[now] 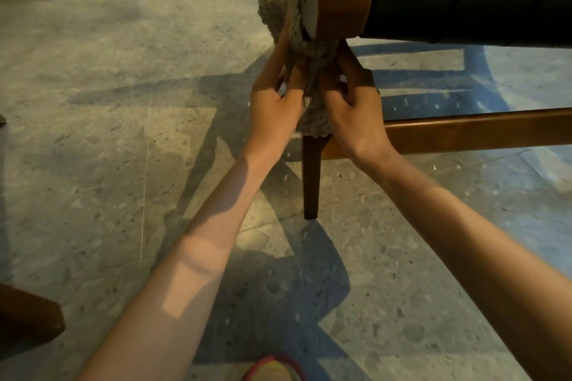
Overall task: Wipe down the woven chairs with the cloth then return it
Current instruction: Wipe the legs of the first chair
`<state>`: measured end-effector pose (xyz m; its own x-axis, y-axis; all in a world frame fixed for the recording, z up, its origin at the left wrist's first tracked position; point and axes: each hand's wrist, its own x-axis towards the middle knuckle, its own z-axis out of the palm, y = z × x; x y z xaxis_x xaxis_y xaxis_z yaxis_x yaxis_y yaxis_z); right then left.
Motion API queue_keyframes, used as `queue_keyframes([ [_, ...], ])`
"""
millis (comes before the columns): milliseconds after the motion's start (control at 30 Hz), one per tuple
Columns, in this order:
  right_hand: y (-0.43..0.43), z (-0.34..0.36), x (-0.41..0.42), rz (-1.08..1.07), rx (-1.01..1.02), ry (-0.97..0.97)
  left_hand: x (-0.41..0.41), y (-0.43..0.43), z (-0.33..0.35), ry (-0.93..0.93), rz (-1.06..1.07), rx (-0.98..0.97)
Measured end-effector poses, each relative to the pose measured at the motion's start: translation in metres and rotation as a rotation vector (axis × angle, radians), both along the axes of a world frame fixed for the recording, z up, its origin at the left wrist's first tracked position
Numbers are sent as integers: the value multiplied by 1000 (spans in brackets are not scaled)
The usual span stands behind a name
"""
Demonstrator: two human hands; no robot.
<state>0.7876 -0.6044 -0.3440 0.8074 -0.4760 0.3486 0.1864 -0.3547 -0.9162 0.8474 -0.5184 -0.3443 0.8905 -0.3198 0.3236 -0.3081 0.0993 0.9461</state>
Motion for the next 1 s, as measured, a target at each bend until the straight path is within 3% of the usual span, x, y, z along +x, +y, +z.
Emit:
queue_keyframes([
  [167, 9, -40, -19, -167, -223, 45, -10, 11, -41, 6, 17, 60],
  [367, 23, -79, -39, -228, -394, -38, -27, 24, -103, 24, 11, 142],
  [567, 25, -127, -62, -201, -527, 61, -40, 37, -141, 75, -61, 225],
  [633, 28, -143, -71, -170, -497, 127, -47, 42, -154, 131, -89, 267],
  [733, 28, -152, -76, -133, -264, 216, -52, 46, -163, 173, -109, 308],
  [1000, 21, -139, -51, -44, -109, 154, -37, 35, -142, 80, -118, 261],
])
